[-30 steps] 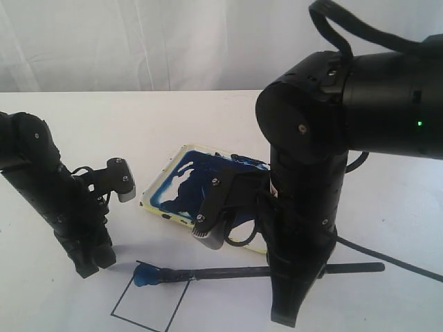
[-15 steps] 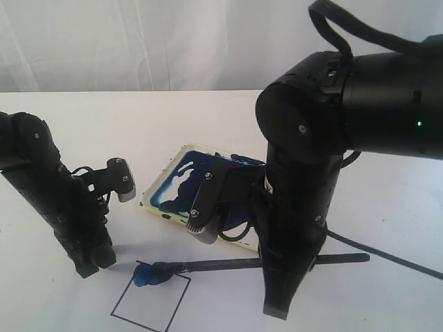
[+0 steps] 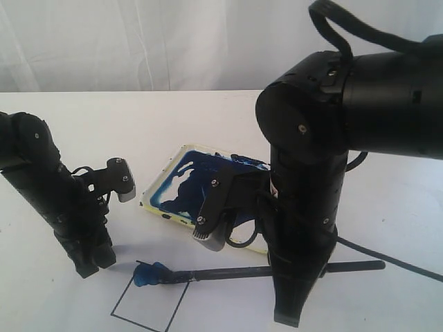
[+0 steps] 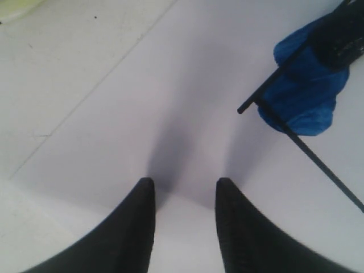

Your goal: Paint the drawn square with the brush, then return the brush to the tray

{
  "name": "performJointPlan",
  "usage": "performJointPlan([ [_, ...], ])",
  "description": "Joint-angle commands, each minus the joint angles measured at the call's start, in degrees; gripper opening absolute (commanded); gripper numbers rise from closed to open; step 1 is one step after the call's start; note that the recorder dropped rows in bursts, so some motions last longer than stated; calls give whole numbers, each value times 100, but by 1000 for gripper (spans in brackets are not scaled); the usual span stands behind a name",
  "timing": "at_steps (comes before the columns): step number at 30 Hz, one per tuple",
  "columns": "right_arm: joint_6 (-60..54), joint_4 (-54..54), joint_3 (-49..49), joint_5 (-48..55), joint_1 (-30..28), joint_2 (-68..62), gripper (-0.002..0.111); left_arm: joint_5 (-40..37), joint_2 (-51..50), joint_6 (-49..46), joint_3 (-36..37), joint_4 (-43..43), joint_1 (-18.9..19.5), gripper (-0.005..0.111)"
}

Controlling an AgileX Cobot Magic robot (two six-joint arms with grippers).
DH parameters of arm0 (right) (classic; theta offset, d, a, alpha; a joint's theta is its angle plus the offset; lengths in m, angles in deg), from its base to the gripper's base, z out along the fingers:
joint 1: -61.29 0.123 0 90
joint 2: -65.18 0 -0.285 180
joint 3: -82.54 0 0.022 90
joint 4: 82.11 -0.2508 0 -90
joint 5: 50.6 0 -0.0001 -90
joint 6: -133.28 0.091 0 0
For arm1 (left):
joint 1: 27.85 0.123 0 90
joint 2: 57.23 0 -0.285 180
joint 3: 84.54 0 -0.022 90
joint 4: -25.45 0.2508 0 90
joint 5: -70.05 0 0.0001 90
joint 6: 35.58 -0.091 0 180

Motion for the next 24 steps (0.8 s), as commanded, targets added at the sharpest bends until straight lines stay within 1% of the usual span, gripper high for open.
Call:
performJointPlan([
  [1, -75, 57, 17, 53, -1, -5, 0, -168, -107, 43, 75, 32, -38, 42],
  [13, -75, 89, 17, 53, -1, 130, 0, -171, -107, 43, 75, 55, -38, 42],
  [19, -75, 98, 289, 53, -1, 276, 0, -196, -107, 43, 75, 56, -38, 42],
  [24, -75, 98, 321, 53, -1, 412, 0, -221, -107, 43, 75, 56, -38, 42],
])
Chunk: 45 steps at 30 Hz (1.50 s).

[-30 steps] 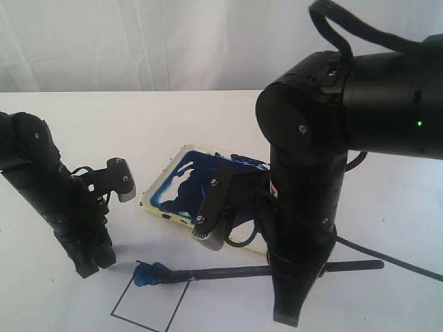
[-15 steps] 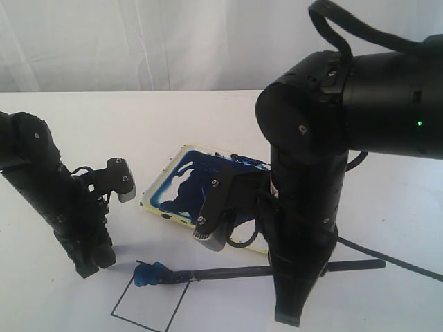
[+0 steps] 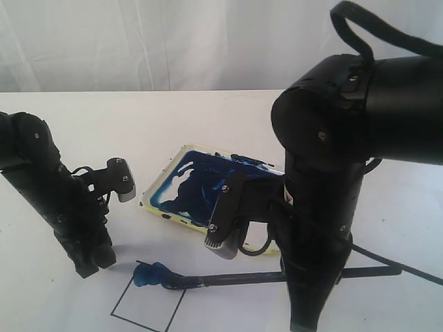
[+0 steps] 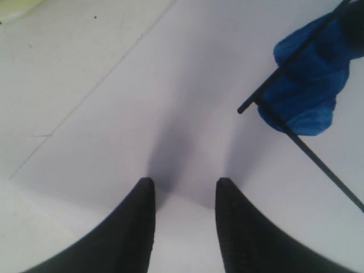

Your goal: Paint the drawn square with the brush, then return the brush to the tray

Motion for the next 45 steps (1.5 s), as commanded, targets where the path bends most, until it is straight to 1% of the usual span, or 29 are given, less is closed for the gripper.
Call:
performJointPlan([
  [1, -33, 56, 57, 27, -1, 164, 0, -221, -107, 33, 75, 56, -38, 42],
  [8, -32, 218, 161, 27, -1, 191, 0, -221, -107, 33, 75, 56, -38, 42],
  [27, -32, 246, 272, 27, -1, 191, 0, -221, -107, 33, 75, 56, -38, 42],
  [37, -32, 247, 271, 27, -1, 755, 0, -221, -107, 33, 75, 56, -38, 42],
  [40, -86, 124, 271, 27, -1, 808, 0, -221, -107, 33, 75, 56, -38, 42],
  [44, -466, -349, 271, 27, -1, 808, 0, -221, -107, 33, 75, 56, -38, 42],
  [45, -479, -410, 271, -109, -1, 783, 0, -221, -107, 33, 75, 56, -38, 42],
])
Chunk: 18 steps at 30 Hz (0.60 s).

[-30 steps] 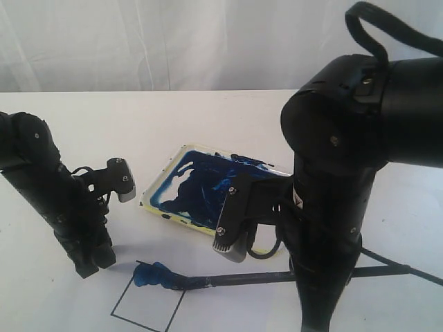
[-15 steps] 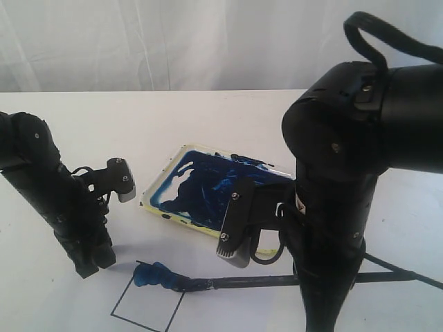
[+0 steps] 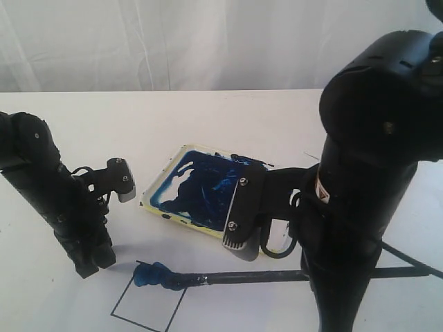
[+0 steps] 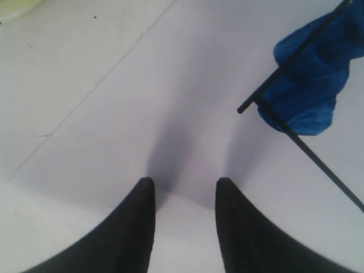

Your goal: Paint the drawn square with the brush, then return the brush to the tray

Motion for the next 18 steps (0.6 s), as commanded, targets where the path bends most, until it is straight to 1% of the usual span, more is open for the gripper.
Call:
performJointPlan([
  [1, -274, -362, 20, -196, -1, 7, 0, -211, -107, 33, 75, 45, -38, 42],
  [8, -274, -465, 20, -953, -1, -717, 0, -211, -107, 33, 75, 45, -38, 42],
  [12, -274, -465, 20, -1294, -1, -834, 0, -211, -107, 33, 75, 45, -38, 42],
  [18, -353, -413, 20, -1361, -1, -840, 0, -211, -107, 33, 75, 45, -38, 42],
])
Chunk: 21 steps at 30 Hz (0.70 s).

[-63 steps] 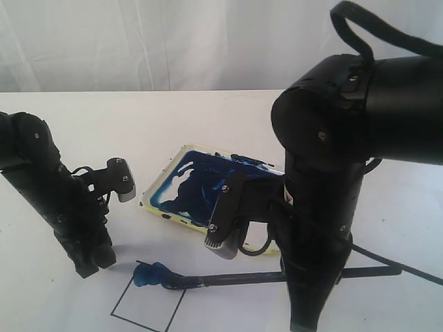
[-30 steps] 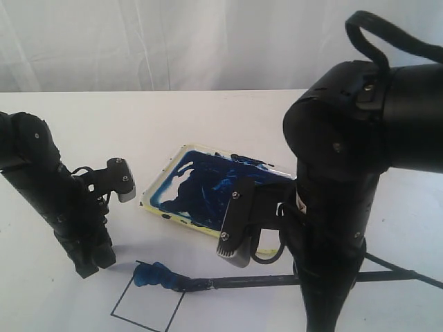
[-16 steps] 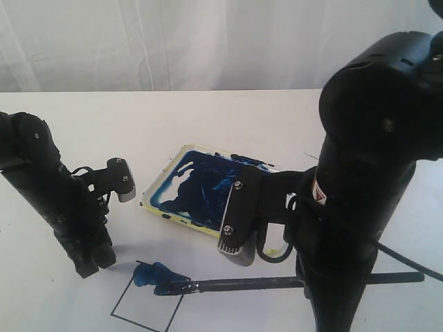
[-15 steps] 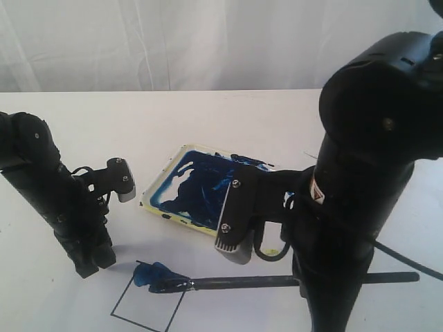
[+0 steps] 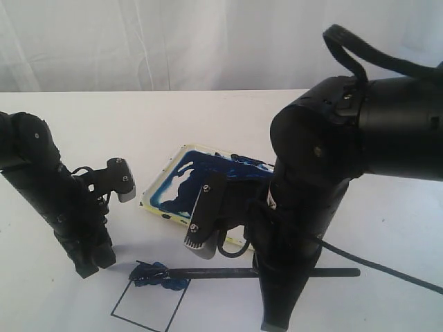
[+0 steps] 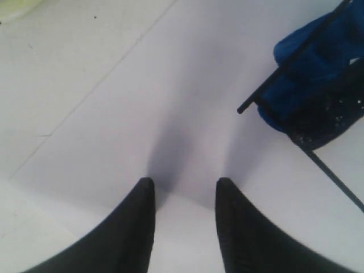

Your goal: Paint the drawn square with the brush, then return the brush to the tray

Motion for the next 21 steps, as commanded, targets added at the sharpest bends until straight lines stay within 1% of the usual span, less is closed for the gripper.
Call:
performJointPlan([
  [1, -155, 0, 20, -39, -1, 0, 0, -211, -107, 33, 75, 45, -38, 42],
  [16, -180, 0, 20, 151, 9, -264, 0, -199, -107, 33, 75, 45, -38, 42],
  [21, -233, 0, 20, 249, 223, -264, 0, -199, -107, 33, 75, 45, -38, 42],
])
